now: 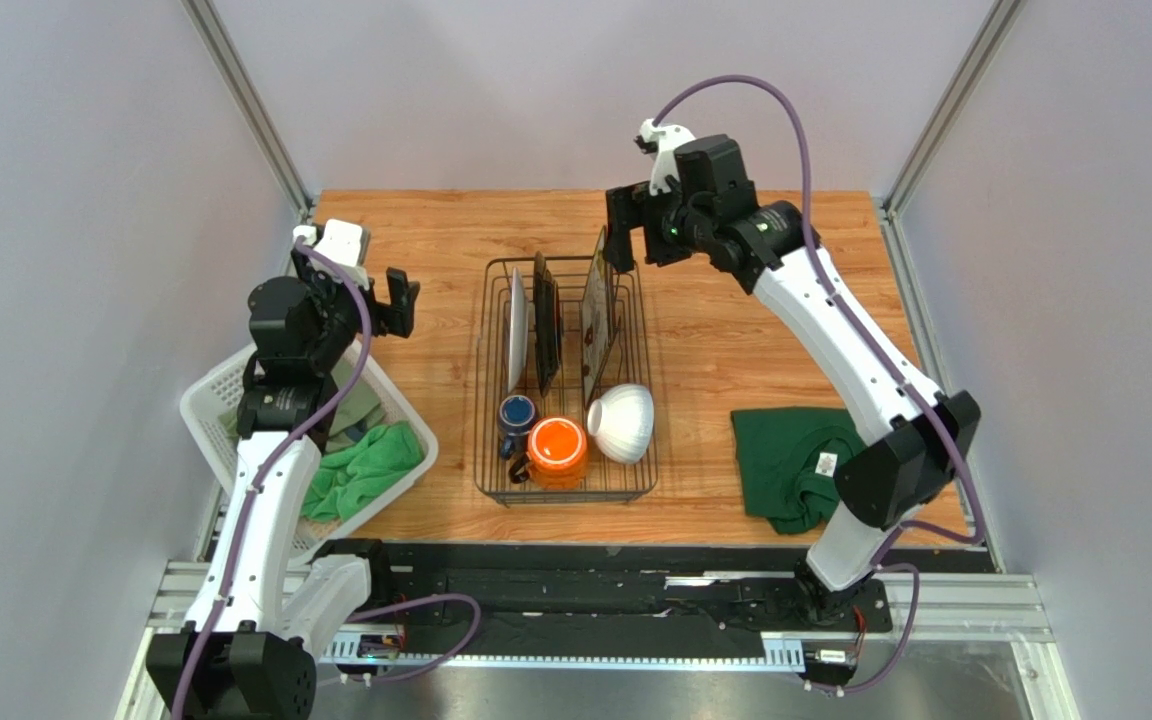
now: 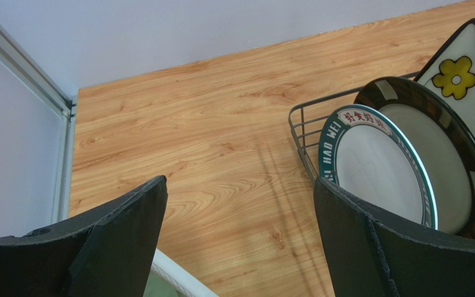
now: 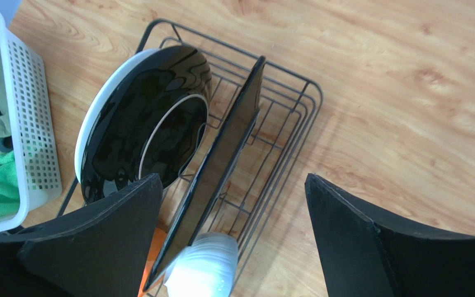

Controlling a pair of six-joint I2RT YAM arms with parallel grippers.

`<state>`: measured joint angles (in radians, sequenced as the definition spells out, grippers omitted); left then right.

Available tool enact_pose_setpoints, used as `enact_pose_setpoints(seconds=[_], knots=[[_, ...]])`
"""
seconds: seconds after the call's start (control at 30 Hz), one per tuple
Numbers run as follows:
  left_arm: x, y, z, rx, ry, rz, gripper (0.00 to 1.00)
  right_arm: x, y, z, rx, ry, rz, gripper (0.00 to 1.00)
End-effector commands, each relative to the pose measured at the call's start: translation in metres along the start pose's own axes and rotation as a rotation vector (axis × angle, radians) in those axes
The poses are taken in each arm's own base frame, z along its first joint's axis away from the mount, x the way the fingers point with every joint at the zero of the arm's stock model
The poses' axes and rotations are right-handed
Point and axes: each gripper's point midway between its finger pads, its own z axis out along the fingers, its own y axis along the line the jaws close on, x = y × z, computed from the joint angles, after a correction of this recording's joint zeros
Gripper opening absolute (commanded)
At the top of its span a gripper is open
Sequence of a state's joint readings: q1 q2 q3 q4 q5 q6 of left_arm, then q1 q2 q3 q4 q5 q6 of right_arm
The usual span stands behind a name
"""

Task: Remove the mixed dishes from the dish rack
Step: Pick up the plate from the dish rack.

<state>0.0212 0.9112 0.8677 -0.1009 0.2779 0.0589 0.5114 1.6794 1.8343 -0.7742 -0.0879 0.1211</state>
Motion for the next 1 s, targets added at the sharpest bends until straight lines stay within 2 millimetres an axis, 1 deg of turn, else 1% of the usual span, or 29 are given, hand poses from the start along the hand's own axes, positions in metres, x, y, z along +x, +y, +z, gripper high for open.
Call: enact_pose_setpoints(seconds=[0.0,0.03,0.07,0.13,0.17,0.4,0.47,0.5,0.63,0.7,0.73,0.8,0.97], knots=[[-0.008,0.003,-0.004,-0.019,-0.034,0.029,0.96,-0.004,0.009,0.004,0.008,0.026,0.039,0.9],[-0.007,0.003,-0.004,-0.018,-0.031,0.03,0.96,-0.002,0.014,0.007,0.007,0.033,0.028,0.9],[-0.007,0.003,-0.004,-0.02,-0.03,0.032,0.96,0.002,0.014,0.014,0.011,0.048,0.025,0.9],[-0.006,0.004,-0.005,-0.022,-0.026,0.033,0.96,0.002,0.018,0.018,0.018,0.054,0.016,0.89],[-0.005,0.004,-0.005,-0.024,-0.026,0.035,0.96,0.008,0.017,0.025,0.025,0.072,0.012,0.89],[0.001,0.004,-0.007,-0.029,-0.017,0.04,0.96,0.026,0.015,0.05,0.053,0.134,0.015,0.87],[0.002,0.004,-0.007,-0.029,-0.016,0.038,0.96,0.029,0.018,0.054,0.05,0.146,0.011,0.84],[0.002,0.003,-0.007,-0.027,-0.016,0.039,0.96,0.029,0.013,0.056,0.086,0.143,0.005,0.84],[0.0,0.003,-0.009,-0.027,-0.022,0.036,0.96,0.037,0.015,0.065,0.11,0.161,-0.016,0.78],[0.001,0.003,-0.008,-0.027,-0.022,0.034,0.96,0.038,0.013,0.067,0.135,0.159,-0.025,0.75],[0.001,0.003,-0.008,-0.028,-0.021,0.032,0.96,0.041,0.016,0.07,0.138,0.169,-0.034,0.72],[0.002,0.002,-0.009,-0.026,-0.021,0.032,0.96,0.042,0.016,0.071,0.161,0.166,-0.049,0.7],[0.004,0.003,-0.009,-0.028,-0.019,0.035,0.96,0.048,0.02,0.077,0.196,0.171,-0.081,0.58]])
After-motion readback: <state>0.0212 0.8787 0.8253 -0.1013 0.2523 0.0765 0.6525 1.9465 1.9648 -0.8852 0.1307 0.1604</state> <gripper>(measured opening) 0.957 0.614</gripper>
